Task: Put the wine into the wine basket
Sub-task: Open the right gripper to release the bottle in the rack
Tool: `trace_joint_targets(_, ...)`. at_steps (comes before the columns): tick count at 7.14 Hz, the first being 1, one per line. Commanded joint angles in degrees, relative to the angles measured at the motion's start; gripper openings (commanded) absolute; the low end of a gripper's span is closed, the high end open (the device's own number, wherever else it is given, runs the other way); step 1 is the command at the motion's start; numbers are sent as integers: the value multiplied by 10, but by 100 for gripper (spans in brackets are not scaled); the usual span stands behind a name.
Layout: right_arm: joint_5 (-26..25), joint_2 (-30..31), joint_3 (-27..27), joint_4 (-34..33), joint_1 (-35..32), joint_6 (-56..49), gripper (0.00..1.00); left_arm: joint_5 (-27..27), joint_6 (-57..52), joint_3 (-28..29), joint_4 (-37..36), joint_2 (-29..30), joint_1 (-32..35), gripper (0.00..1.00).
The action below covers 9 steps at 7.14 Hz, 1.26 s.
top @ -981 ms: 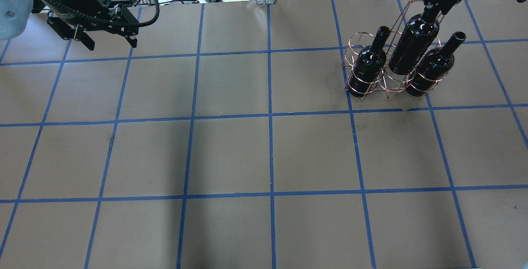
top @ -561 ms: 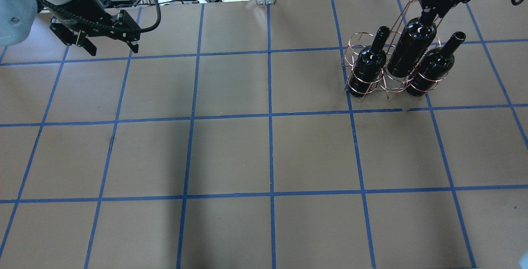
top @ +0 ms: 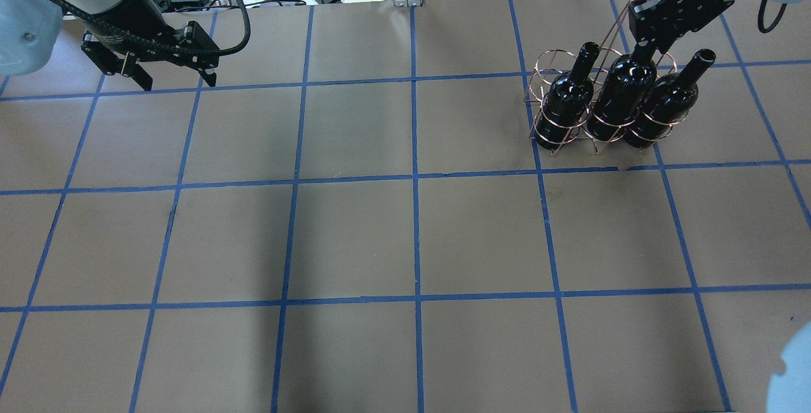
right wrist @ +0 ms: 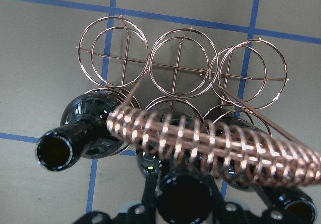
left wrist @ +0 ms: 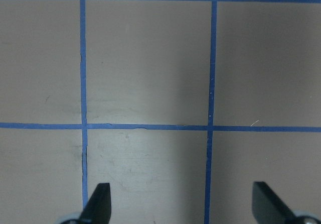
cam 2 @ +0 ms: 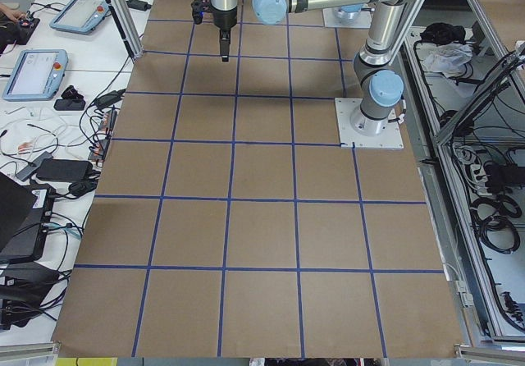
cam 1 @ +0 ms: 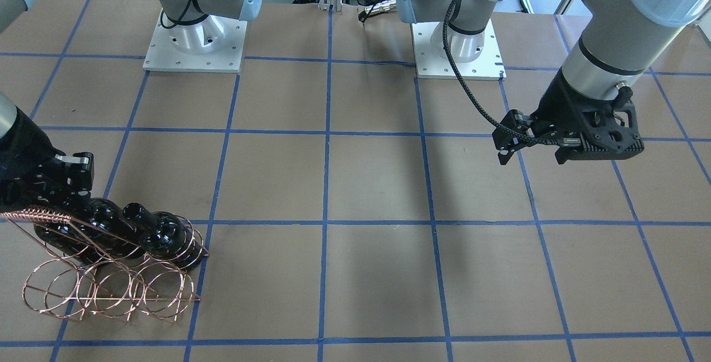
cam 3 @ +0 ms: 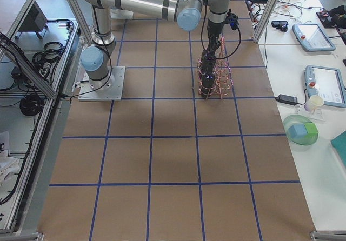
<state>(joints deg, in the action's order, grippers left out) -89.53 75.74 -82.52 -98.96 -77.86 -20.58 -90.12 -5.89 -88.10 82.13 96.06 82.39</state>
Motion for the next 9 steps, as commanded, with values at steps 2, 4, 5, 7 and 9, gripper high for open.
trace_joint_targets(2,-6,3,-10,2,8,-17,73,0,0,-1,0,0,0,100)
trace_joint_targets(4,-7,25,-8,12,6,-9,100,1,0,-1,0,1,0,100)
trace_joint_targets(5,-3,56,-8,30,4,-9,100,1,1,-1,0,1,1,100)
trace_joint_targets(7,1,121,-8,88,-8,-7,100,1,8,-1,1,-2,4,100)
trace_joint_targets(9,0,154,-9,126,-60,70,100,-4,9,8,0,-4,38,100)
